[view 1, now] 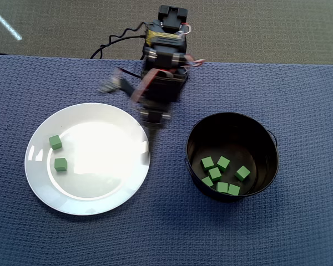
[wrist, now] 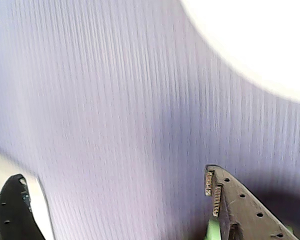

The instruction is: Pick up the green cubes from the white plate and place them in the black recipient

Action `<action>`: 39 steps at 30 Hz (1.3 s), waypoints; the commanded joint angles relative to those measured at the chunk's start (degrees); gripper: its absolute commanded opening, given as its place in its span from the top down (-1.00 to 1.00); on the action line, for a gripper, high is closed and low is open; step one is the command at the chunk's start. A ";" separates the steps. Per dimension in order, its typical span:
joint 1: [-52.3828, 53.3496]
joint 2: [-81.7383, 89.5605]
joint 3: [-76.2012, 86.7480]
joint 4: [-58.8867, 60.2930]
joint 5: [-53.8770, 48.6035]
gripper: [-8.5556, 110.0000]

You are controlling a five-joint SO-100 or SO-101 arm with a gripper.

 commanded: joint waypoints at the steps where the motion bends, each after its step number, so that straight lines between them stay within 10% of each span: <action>1: 10.63 -0.35 1.32 -3.25 -6.06 0.15; 25: 35.60 -14.50 27.33 -29.53 -25.31 0.21; 39: 42.10 -25.93 10.99 -24.26 -12.92 0.24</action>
